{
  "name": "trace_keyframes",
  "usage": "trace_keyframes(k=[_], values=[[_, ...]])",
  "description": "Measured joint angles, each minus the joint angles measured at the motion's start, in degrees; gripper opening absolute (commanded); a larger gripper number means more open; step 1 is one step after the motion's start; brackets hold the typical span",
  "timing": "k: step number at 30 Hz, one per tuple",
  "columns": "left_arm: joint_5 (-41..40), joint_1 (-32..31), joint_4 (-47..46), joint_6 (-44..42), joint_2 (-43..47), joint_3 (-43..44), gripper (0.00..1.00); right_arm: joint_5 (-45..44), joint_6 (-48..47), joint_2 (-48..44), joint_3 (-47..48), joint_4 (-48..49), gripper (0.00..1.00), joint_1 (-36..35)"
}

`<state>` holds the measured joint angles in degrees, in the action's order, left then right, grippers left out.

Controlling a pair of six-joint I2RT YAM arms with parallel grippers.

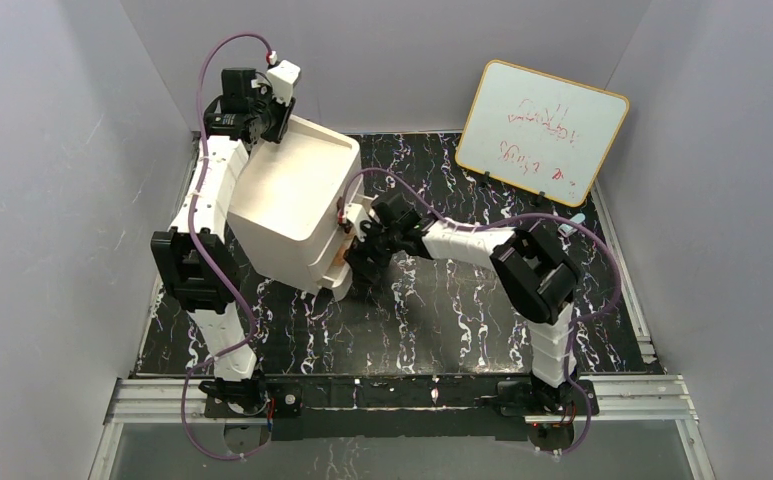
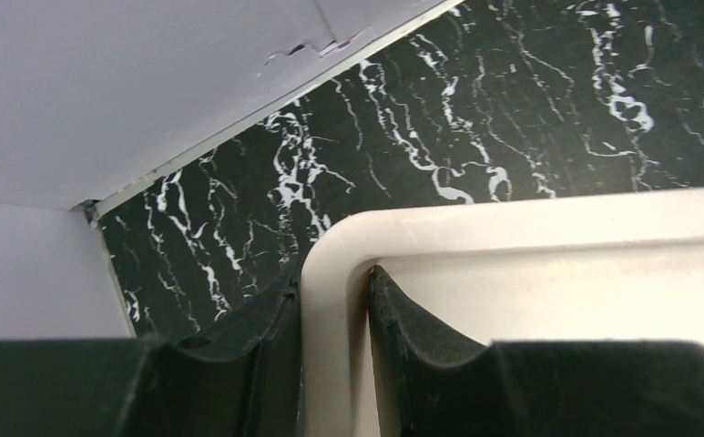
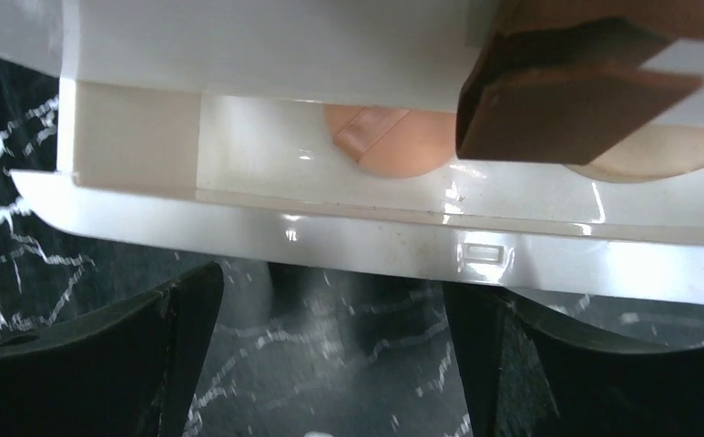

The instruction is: Organize the makeup

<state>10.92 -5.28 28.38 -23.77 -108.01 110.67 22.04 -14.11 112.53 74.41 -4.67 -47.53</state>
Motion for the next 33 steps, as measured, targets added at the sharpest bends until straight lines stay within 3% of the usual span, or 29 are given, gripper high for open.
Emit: trace_keyframes(k=[7, 16, 25, 29, 31, 33], values=[[-1.25, 1.62, -0.48, -2.19, -0.02, -0.09, 0.0, -3.58, 5.27, 4.46, 3.61, 6.03, 0.99, -5.31], [1.29, 1.73, -0.11, -3.56, 0.0, -0.09, 0.0, -17.57, 9.68, 6.58, -4.35, 29.77, 0.99, -10.69], [1.44, 1.11, -0.28, -3.89, 0.2, -0.11, 0.0, -36.04, 2.19, 11.78, -9.33, 51.43, 0.99, -18.18], [1.51, 0.83, -0.74, -4.7, 0.2, -0.07, 0.0, -39.89, -0.76, 13.66, -9.33, 56.41, 0.99, -20.09], [1.05, 0.7, -0.72, -4.72, 0.2, -0.04, 0.06, -40.54, -2.16, 13.66, -9.35, 56.48, 0.99, -20.5], [0.22, 0.55, -0.57, -4.7, 0.17, 0.17, 0.22, -40.39, -2.82, 13.14, -9.73, 55.95, 0.99, -20.68]])
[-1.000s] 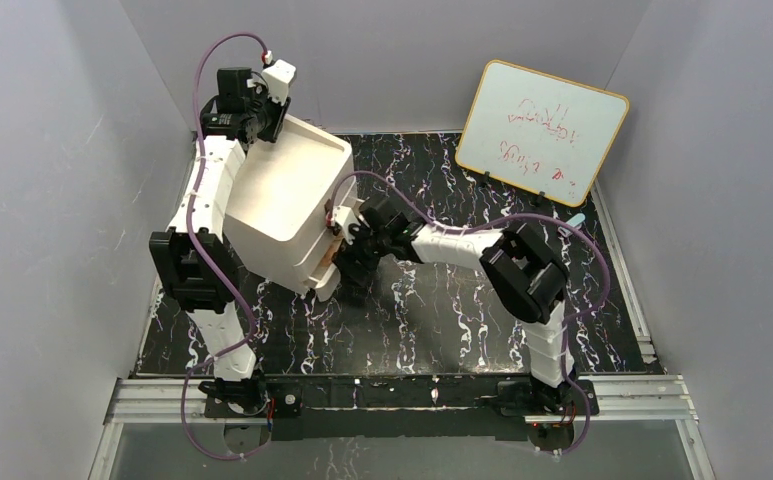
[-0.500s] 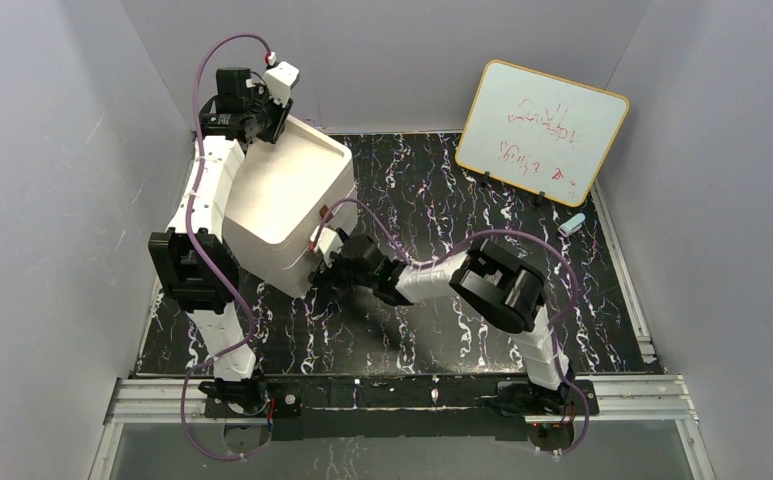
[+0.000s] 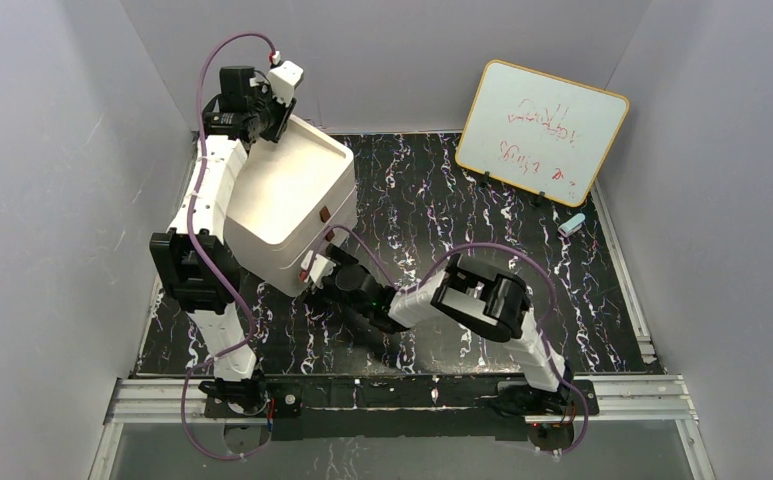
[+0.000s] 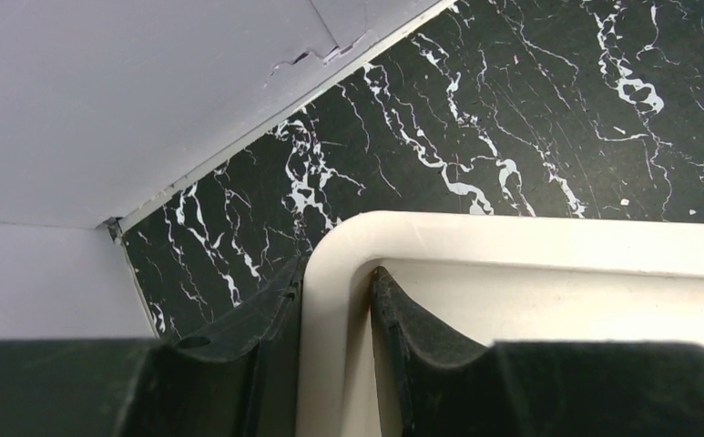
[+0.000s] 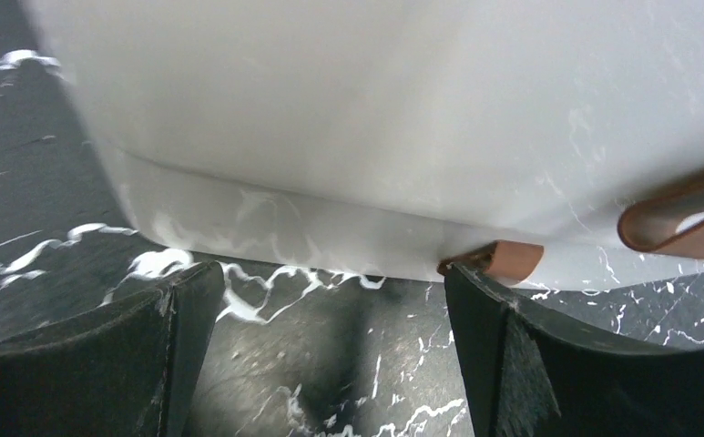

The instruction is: Organize the makeup

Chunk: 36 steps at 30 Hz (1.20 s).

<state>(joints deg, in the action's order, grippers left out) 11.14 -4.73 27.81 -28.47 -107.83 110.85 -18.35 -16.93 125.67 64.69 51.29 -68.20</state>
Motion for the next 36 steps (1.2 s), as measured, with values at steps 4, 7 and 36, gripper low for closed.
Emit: trace_keyframes(k=[4, 7, 36], values=[[-2.84, -0.76, 2.4, 1.7, -0.81, 1.6, 0.59, 2.62, -0.22, -6.12, -2.95, -4.28, 0.99, -1.09], [-5.09, -1.81, 2.29, 2.73, -1.95, 3.45, 0.73, 3.37, 0.42, -13.88, -6.14, -7.17, 0.99, -2.19], [6.23, -1.75, -4.68, 17.07, 6.21, 11.13, 0.98, -24.15, 8.28, -47.39, 3.43, -47.1, 0.99, 1.49]])
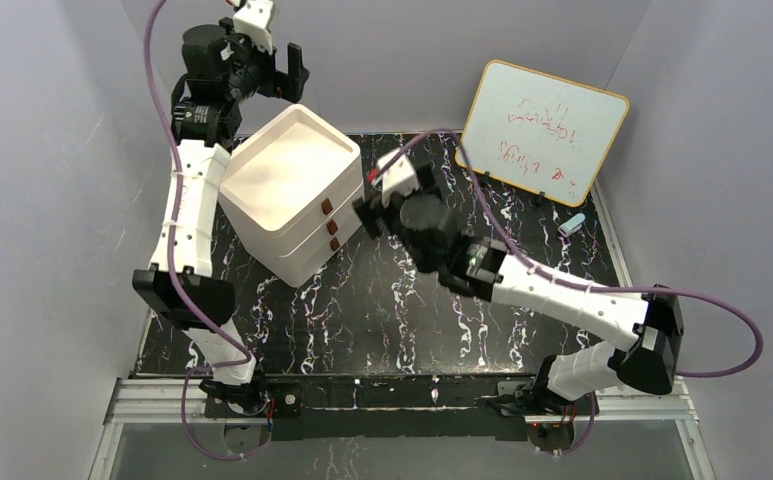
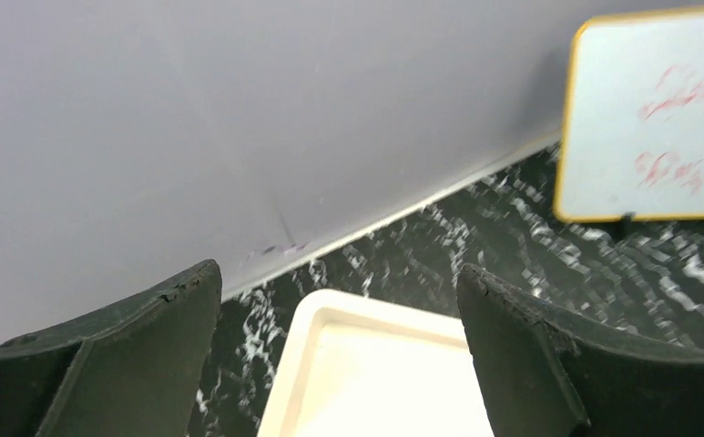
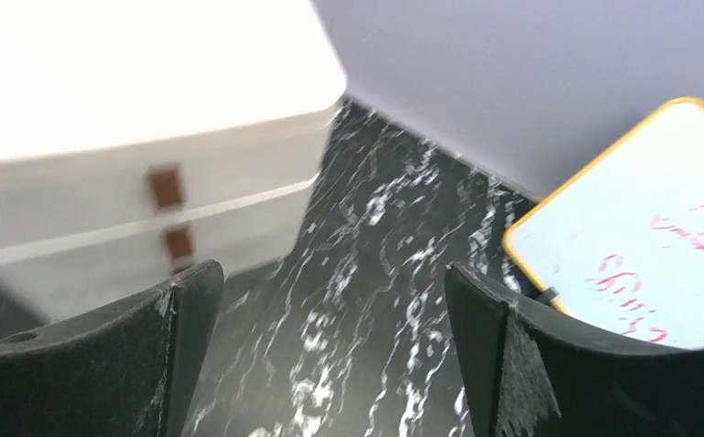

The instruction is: Organize the makeup

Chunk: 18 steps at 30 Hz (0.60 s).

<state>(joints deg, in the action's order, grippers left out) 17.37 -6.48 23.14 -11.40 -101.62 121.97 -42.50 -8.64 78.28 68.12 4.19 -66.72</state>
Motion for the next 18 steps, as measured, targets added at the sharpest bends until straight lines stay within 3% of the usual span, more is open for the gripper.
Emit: trace_keyframes(k=[6, 18], values=[[3.58, 0.0, -2.34, 6.62, 3.98, 4.11, 0.99, 4.9, 4.0, 2.67, 16.85, -9.38, 0.99, 11.23], [6.05, 0.0, -2.89, 9.07, 3.65, 6.01, 0.99, 8.22, -0.09, 1.92, 25.59, -13.51, 0.99, 18.14]])
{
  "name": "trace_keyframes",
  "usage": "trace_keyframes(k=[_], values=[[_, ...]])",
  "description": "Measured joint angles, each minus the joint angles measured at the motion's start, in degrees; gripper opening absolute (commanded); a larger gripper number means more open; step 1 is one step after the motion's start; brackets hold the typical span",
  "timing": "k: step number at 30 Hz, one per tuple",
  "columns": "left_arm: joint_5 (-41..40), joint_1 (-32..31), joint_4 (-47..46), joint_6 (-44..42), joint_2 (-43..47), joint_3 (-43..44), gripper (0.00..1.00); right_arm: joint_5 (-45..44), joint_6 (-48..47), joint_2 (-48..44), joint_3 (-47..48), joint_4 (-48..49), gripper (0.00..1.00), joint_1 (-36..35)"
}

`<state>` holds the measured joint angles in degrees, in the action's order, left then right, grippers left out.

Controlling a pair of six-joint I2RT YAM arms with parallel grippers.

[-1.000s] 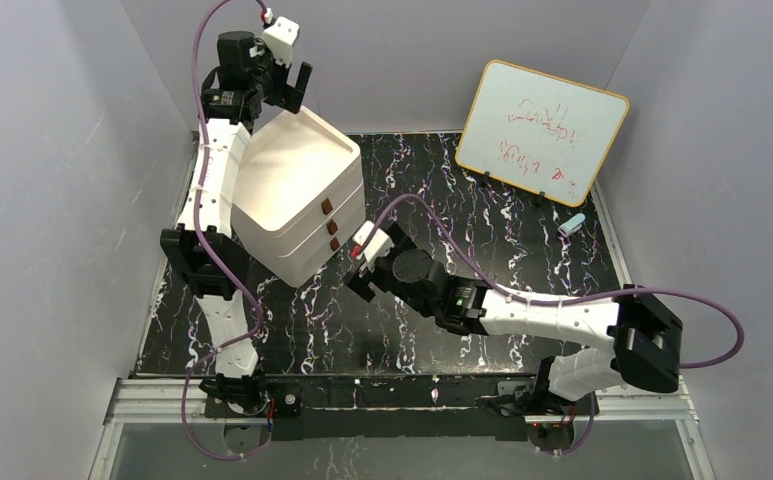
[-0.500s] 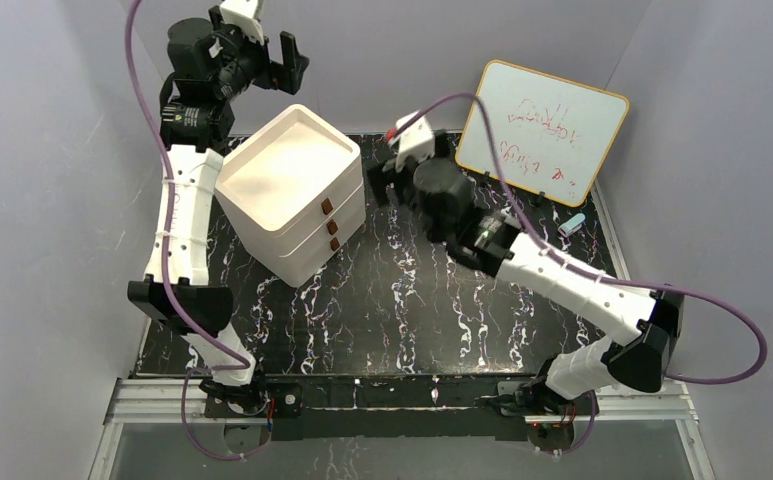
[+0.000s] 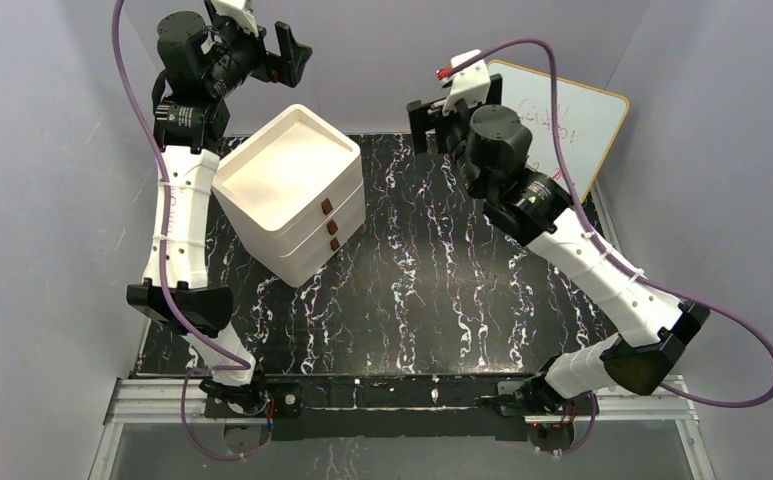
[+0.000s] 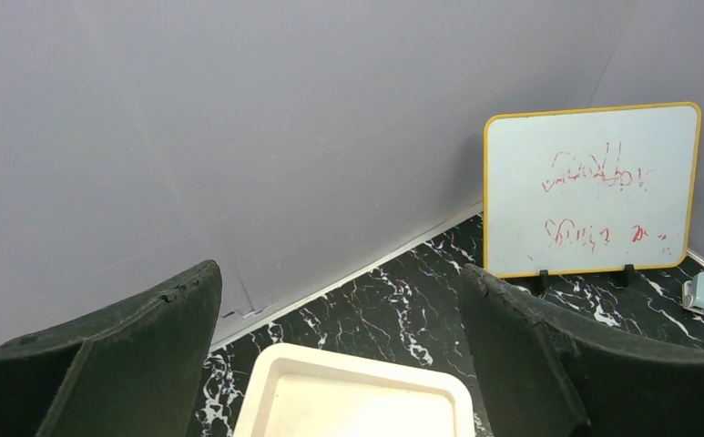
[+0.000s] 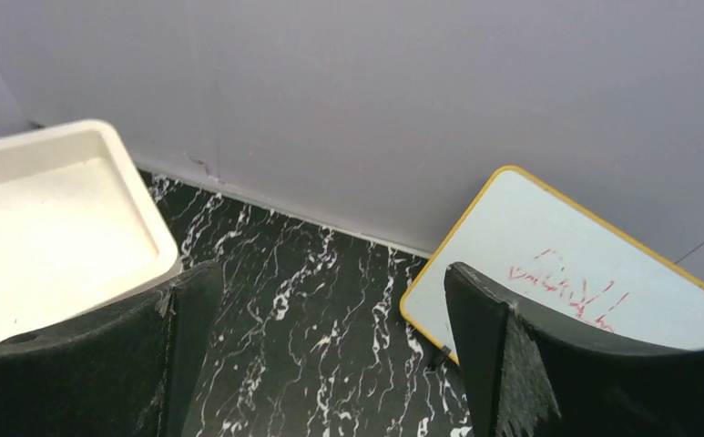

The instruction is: Organize the makeup

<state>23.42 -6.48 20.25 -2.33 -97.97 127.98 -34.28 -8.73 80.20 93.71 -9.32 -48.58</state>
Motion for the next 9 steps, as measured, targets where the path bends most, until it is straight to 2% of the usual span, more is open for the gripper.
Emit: trace_keyframes(k=[9], values=[[0.0, 0.0, 0.35, -0.26, -0.09, 0.0, 0.98, 0.42, -2.19, 1.36, 3.65, 0.17, 0.99, 2.54]])
